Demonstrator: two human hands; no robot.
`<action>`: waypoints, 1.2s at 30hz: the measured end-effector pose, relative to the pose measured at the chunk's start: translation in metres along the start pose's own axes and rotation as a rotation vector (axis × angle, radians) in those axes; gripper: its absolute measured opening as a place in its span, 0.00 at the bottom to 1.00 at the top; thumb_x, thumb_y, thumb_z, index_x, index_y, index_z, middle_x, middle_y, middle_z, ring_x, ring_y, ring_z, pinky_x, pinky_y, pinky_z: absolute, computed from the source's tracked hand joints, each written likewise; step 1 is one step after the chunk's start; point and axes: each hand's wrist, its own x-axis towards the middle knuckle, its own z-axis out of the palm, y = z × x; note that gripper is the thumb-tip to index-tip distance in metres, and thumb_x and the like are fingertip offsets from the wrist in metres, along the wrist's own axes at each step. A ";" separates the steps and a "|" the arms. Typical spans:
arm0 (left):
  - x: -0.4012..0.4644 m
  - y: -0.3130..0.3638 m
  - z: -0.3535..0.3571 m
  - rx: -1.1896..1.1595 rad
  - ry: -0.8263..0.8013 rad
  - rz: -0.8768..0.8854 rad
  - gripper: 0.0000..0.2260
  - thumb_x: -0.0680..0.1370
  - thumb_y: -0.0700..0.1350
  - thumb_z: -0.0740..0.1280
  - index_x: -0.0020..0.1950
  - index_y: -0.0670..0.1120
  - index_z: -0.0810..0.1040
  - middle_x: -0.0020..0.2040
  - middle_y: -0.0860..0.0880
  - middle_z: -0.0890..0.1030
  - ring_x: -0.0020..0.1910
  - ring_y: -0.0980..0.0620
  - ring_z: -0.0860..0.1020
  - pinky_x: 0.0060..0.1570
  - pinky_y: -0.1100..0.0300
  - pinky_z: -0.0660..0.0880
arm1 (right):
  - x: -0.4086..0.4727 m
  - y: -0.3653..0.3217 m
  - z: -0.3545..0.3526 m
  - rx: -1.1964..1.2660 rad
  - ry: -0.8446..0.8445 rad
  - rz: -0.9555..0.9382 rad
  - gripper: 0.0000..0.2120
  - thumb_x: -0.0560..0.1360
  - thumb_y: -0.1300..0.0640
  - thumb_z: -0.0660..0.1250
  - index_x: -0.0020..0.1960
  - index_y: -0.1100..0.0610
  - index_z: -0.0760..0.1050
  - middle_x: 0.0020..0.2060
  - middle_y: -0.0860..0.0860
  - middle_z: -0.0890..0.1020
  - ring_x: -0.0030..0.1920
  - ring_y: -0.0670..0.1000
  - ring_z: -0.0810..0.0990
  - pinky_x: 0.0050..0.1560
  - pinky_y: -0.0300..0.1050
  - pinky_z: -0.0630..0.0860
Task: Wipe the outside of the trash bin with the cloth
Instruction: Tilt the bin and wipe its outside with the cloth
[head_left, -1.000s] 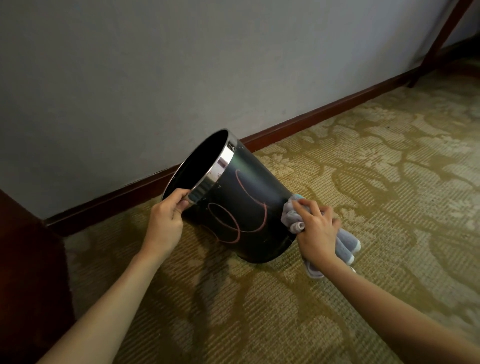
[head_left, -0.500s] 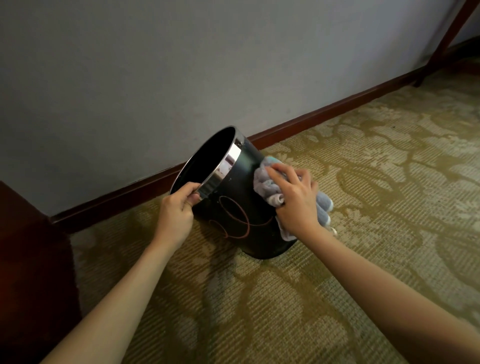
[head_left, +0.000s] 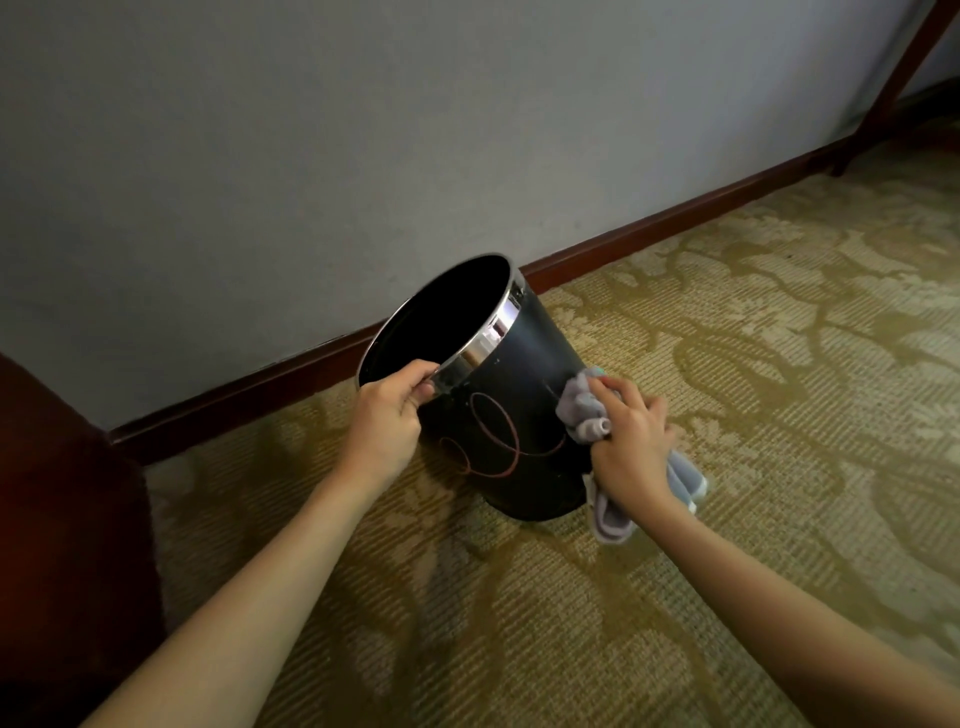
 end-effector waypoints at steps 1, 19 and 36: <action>0.001 0.001 0.001 0.005 -0.004 0.000 0.17 0.78 0.29 0.57 0.60 0.45 0.78 0.52 0.49 0.80 0.49 0.68 0.75 0.45 0.77 0.71 | 0.006 -0.010 -0.003 0.030 0.033 -0.046 0.33 0.67 0.70 0.57 0.68 0.47 0.70 0.65 0.46 0.70 0.54 0.55 0.63 0.50 0.53 0.61; 0.009 -0.024 -0.023 0.026 0.014 -0.129 0.12 0.80 0.39 0.61 0.59 0.49 0.78 0.50 0.52 0.81 0.53 0.56 0.77 0.45 0.70 0.69 | -0.020 0.034 0.010 -0.408 -0.172 -0.158 0.25 0.77 0.53 0.62 0.72 0.43 0.62 0.72 0.42 0.62 0.61 0.55 0.64 0.56 0.51 0.64; 0.007 -0.015 -0.016 0.064 0.039 -0.085 0.11 0.79 0.38 0.61 0.54 0.50 0.80 0.42 0.56 0.80 0.44 0.62 0.77 0.38 0.72 0.68 | 0.004 -0.077 0.007 -0.233 0.064 -0.472 0.31 0.66 0.63 0.68 0.69 0.52 0.70 0.66 0.49 0.73 0.58 0.64 0.70 0.48 0.57 0.69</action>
